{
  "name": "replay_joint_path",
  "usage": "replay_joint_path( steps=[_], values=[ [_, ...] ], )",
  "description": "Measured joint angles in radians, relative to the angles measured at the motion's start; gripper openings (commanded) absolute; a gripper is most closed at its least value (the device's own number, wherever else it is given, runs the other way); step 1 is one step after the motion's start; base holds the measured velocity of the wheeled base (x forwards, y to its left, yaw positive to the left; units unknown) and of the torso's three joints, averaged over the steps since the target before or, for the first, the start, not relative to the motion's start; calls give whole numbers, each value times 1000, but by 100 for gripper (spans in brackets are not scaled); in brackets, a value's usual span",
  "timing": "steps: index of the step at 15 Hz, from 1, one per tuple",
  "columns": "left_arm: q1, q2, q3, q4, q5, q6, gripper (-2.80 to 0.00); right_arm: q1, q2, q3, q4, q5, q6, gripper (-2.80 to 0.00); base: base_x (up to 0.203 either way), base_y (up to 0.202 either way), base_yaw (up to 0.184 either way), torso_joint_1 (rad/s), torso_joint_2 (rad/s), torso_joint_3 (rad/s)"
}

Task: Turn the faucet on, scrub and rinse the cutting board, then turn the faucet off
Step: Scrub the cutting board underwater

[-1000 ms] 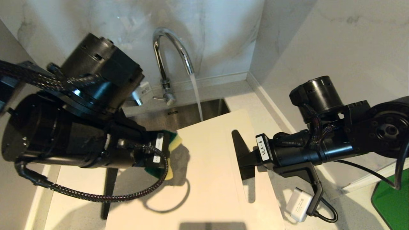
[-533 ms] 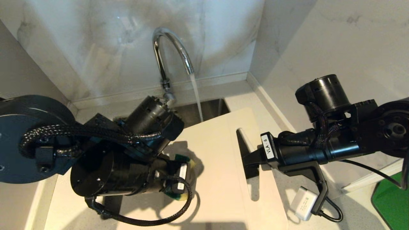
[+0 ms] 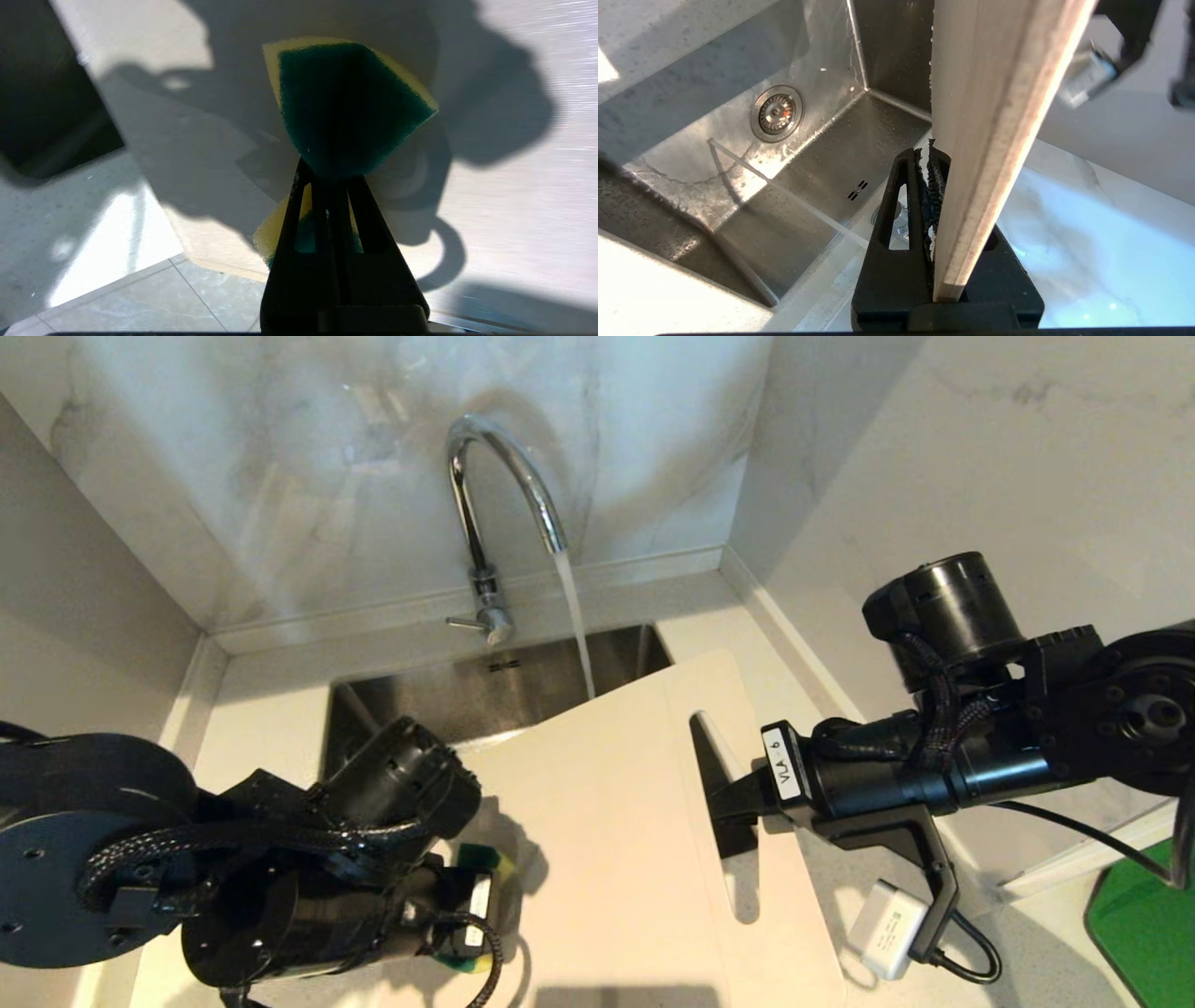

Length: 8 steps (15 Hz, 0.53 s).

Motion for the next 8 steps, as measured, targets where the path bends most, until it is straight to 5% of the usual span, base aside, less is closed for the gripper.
replay_joint_path(
  steps=[8],
  values=[
    [268,-120,339,-251,-144,57,-280,0,-10,3,-21,3,35,-280,0,0,0,0,0,0]
  ],
)
